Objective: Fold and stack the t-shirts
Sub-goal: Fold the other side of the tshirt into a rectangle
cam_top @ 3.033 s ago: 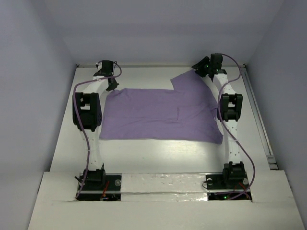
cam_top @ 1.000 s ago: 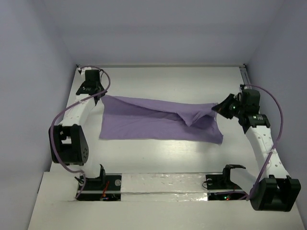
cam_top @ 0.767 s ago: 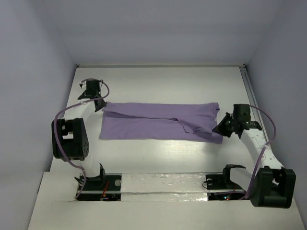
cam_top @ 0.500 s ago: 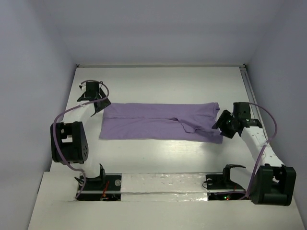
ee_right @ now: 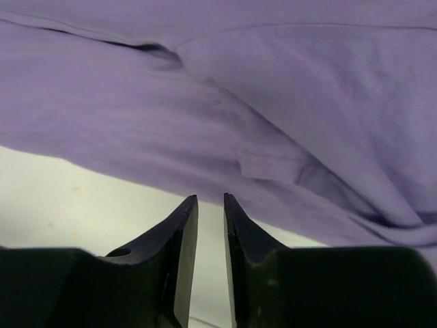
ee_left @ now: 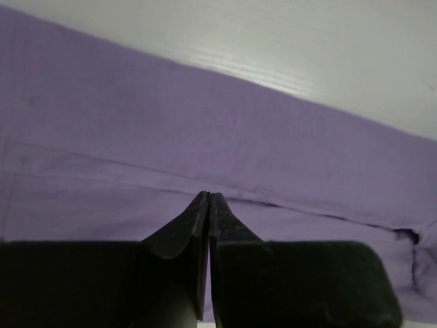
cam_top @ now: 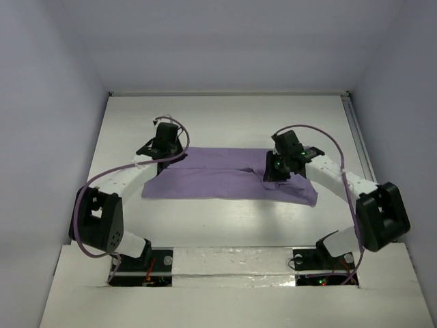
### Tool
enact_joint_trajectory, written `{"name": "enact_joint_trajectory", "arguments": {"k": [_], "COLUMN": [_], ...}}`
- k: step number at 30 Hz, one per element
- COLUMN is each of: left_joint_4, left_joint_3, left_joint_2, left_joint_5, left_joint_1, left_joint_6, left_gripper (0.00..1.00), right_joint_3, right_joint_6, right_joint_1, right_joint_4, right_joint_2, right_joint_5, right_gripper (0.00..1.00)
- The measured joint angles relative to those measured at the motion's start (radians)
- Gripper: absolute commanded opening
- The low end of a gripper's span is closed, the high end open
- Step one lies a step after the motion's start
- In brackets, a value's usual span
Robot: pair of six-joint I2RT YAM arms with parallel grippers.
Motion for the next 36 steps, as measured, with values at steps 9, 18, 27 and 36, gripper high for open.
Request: {"name": "enact_joint_trajectory", "arguments": {"k": [9,18,27,36], "left_joint_4": [0.02,0.037,0.045,0.045], "left_joint_3": [-0.123,-0.182,-0.182,-0.182], "left_joint_2": [0.0,0.0,0.0,0.0], "left_joint_5": [0.049,0.089,0.099,0.103], "left_joint_1": [-0.003,-0.006,-0.017,-0.017], "left_joint_6": [-0.017,-0.031,-0.036,-0.035], "left_gripper": [0.0,0.0,0.0,0.0], "right_joint_3": [0.03,0.041,0.118,0.154], "right_joint_6": [-0.018,-0.019,-0.007,-0.023], "right_joint_1": [0.018,0.022,0.026,0.047], "right_joint_4": [0.0,-0.003,-0.043,-0.095], "right_joint_2": [0.203,0.267,0.225,0.198], "right_joint_5": [0.054,0.073,0.068,-0.158], "right_gripper": [0.39,0.17,0.0,0.43]}}
